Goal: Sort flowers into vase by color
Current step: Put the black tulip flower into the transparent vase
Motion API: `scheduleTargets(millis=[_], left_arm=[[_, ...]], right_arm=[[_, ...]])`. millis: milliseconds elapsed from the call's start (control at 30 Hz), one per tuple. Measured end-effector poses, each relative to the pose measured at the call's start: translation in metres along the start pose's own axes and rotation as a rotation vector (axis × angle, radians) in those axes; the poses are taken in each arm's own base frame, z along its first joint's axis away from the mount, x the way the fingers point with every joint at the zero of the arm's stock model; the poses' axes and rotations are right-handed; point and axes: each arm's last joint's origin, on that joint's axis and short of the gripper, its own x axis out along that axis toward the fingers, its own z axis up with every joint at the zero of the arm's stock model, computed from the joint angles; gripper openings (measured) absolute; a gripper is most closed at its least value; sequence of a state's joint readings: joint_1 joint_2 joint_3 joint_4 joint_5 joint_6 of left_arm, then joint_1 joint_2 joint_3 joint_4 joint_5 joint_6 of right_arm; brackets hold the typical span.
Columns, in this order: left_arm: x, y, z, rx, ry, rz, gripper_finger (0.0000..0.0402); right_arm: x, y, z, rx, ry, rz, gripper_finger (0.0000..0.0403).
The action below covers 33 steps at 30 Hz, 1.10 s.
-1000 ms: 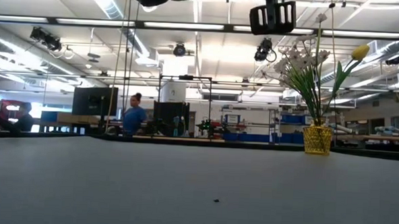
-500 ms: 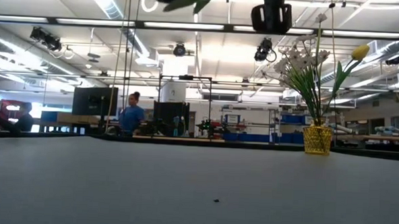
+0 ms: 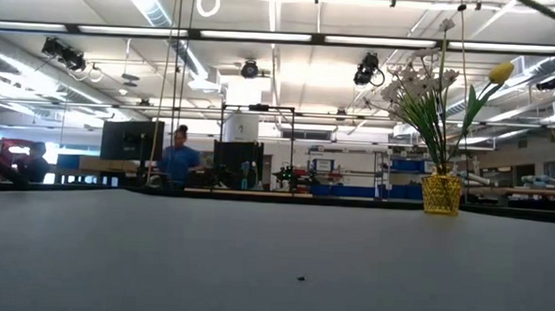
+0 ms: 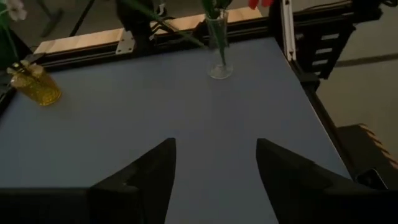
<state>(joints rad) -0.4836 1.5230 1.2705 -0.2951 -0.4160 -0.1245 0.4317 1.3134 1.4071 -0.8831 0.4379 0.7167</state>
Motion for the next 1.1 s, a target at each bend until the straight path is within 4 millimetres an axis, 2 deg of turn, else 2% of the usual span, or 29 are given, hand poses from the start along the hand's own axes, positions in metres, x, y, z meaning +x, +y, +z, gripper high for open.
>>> scheduleTargets(millis=[200,500,733,933,1100], left_arm=[[0.001,0.002,0.000,-0.039,-0.003,0.031,0.0229],[0.001,0.004,-0.001,-0.097,0.005,0.061,0.0229],[0.005,0.013,-0.001,-0.162,0.005,0.096,0.0229],[0.007,0.020,0.000,-0.198,0.005,0.114,0.0229],[0.009,0.024,0.000,-0.219,0.005,0.127,0.0229]], right_arm=[[-0.045,-0.008,-0.014,-0.088,-0.052,-0.021,0.0000],[-0.082,-0.014,-0.030,-0.152,-0.024,0.131,0.0000],[-0.082,-0.016,-0.064,-0.171,-0.048,0.213,0.0000],[-0.078,-0.019,-0.082,-0.180,-0.069,0.269,0.0000],[-0.079,-0.019,-0.092,-0.286,-0.063,0.286,0.0000]])
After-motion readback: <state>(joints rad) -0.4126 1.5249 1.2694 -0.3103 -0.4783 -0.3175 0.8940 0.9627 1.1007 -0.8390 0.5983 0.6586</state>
